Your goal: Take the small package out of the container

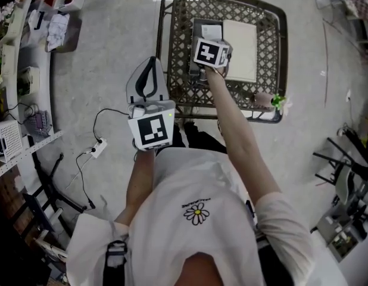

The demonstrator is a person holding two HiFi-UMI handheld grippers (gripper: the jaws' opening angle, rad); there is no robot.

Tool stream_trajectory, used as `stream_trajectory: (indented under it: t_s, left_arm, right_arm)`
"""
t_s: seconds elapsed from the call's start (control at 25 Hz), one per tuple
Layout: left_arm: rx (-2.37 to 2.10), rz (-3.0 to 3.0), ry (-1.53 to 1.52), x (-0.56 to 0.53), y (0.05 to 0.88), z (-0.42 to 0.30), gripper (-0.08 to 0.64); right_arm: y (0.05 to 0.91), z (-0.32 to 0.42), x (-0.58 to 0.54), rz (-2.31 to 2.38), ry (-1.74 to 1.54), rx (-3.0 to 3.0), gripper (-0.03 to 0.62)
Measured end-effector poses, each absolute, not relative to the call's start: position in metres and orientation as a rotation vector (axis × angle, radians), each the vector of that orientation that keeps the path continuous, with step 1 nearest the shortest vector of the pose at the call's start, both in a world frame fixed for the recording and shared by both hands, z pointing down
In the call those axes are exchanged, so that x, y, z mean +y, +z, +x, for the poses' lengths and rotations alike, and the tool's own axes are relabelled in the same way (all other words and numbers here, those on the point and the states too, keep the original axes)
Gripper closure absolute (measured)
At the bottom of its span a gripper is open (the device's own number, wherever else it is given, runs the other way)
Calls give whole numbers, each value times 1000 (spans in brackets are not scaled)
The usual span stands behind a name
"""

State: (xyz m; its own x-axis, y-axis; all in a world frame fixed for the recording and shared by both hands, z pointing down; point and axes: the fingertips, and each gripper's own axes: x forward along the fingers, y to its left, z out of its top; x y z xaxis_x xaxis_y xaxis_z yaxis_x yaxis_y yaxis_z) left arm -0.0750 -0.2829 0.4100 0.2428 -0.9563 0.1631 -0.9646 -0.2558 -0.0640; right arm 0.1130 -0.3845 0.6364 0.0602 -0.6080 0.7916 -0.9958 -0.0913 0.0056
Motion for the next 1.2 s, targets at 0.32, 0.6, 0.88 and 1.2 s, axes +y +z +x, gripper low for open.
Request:
stream_trajectory:
  t_s: [0.32, 0.6, 0.88, 1.2]
  left_arm:
    - [-1848, 2556, 183, -284, 374, -50, 534]
    - [-1835, 2586, 100, -281, 348, -45, 534]
    - [-1841, 2591, 23, -277, 327, -50, 534]
    - [-1812, 2631, -30, -274, 313, -39, 535]
  right_arm:
    - [532, 120, -402, 1904, 683, -1846, 276]
    - [454, 111, -371, 1975, 664, -2068, 276]
    - [384, 98, -322, 1978, 490, -2245, 276]
    - [330, 95, -280, 2048, 231, -2339, 276]
